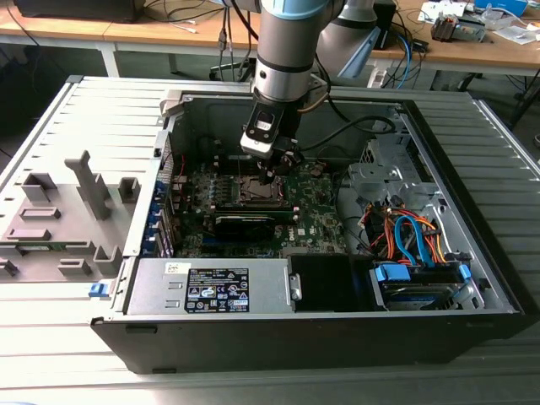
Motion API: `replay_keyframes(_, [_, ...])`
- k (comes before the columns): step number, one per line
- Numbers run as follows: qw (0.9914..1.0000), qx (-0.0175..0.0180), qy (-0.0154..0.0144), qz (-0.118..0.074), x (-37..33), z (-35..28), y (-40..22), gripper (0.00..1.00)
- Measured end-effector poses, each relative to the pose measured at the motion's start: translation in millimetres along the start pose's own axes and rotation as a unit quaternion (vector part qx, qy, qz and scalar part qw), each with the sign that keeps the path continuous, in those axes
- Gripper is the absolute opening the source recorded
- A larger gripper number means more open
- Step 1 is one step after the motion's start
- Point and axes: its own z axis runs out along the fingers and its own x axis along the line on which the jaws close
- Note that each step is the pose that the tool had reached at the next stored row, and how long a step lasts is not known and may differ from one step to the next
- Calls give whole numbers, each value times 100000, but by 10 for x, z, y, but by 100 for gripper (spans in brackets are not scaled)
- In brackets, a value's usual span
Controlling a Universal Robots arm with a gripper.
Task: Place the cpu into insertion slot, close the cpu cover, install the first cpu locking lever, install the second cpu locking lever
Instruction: 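Install the first cpu locking lever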
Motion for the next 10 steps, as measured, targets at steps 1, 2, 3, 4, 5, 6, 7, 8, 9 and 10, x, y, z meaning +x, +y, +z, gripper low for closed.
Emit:
replay_keyframes(1, [100000,-1,-7,-65,0,0,0,11])
replay_keyframes(2, [100000,2,-11,-131,0,0,0,11])
replay_keyframes(3, [100000,3,-15,-190,0,0,0,11])
replay_keyframes(4, [100000,2,-18,-252,0,0,0,11])
replay_keyframes(5, [100000,3,-19,-300,0,0,0,11])
replay_keyframes(6, [99999,2,-22,-353,0,0,0,11])
replay_keyframes(7, [99999,4,-28,-401,0,0,0,11])
replay_keyframes(8, [99999,6,-30,-476,0,0,0,11])
replay_keyframes(9, [99998,6,-36,-590,0,0,0,11])
replay_keyframes(10, [99998,3,-39,-645,0,0,0,11])
